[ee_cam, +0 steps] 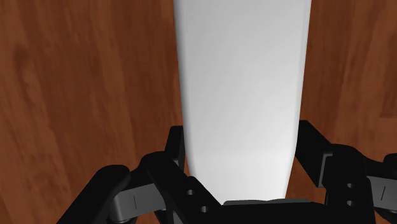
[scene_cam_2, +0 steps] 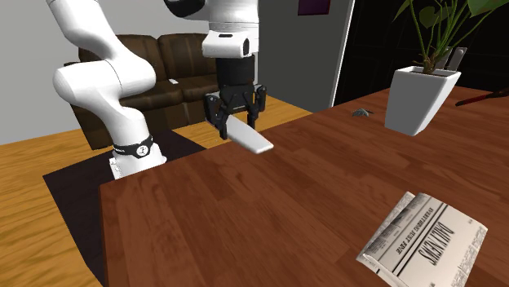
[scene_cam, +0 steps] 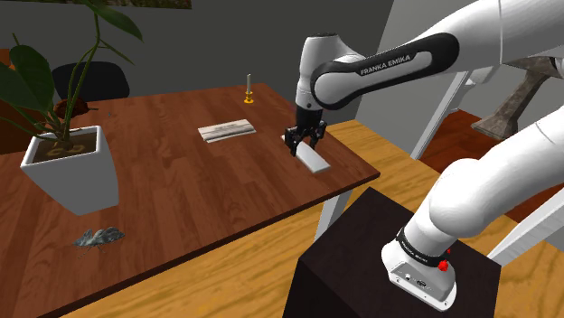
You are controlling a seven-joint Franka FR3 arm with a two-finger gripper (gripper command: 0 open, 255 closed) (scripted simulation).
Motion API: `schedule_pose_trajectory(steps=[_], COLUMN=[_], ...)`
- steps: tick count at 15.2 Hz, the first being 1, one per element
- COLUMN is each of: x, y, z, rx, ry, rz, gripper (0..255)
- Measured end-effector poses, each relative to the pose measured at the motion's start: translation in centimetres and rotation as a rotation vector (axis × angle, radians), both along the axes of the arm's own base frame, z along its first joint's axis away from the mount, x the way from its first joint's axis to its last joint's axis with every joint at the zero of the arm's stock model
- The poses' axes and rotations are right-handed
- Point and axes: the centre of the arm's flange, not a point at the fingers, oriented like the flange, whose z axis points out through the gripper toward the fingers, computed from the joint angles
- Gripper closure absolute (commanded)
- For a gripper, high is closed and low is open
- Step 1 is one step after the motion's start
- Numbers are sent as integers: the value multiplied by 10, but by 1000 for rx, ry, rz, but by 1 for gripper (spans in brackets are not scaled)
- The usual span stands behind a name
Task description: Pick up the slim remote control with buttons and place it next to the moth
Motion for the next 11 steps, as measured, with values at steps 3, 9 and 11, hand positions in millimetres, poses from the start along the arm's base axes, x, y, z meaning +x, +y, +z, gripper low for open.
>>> schedule_pose_trajectory(steps=[3,9,11], x=[12,36,45], y=[38,113,137], z=[-1,0,2], rx=[0,0,0], ry=[0,0,0], rz=[0,0,0], gripper=[255,255,255])
